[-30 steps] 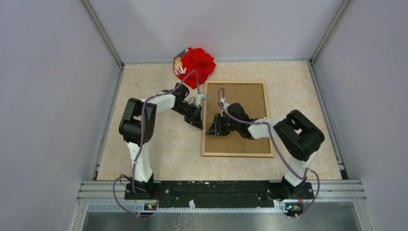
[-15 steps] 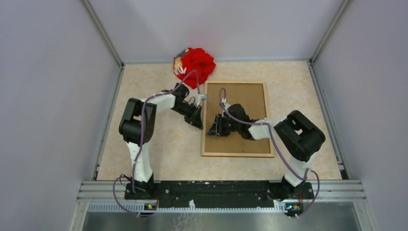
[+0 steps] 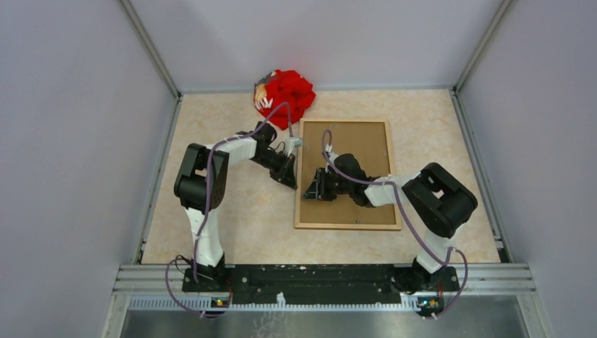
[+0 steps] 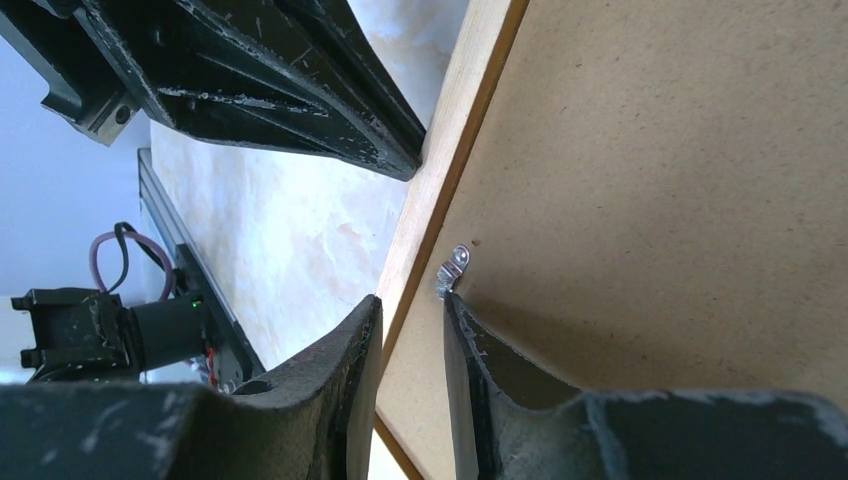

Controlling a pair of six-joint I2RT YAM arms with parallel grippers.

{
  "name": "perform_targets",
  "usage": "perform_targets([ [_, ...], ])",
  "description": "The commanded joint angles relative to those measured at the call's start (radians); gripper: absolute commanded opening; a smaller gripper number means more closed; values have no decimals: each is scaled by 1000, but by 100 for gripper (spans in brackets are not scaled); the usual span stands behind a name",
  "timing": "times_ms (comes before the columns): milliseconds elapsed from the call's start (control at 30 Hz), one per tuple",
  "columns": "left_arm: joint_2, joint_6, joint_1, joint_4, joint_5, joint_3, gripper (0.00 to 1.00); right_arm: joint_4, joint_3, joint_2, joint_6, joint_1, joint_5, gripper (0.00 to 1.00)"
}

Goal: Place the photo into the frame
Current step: Install the photo frame at the center of the board.

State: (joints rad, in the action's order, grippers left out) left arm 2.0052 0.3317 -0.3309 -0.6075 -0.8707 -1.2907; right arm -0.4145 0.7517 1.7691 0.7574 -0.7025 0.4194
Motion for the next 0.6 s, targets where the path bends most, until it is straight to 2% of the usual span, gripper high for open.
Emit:
perform_targets([
  [0,-28,35,-5,18,31,0,13,-56,15,21,11,-23,-1,30],
  [567,-27,38,-5,17,28,-1,13,-70,60,69,23,-27,-15,29],
])
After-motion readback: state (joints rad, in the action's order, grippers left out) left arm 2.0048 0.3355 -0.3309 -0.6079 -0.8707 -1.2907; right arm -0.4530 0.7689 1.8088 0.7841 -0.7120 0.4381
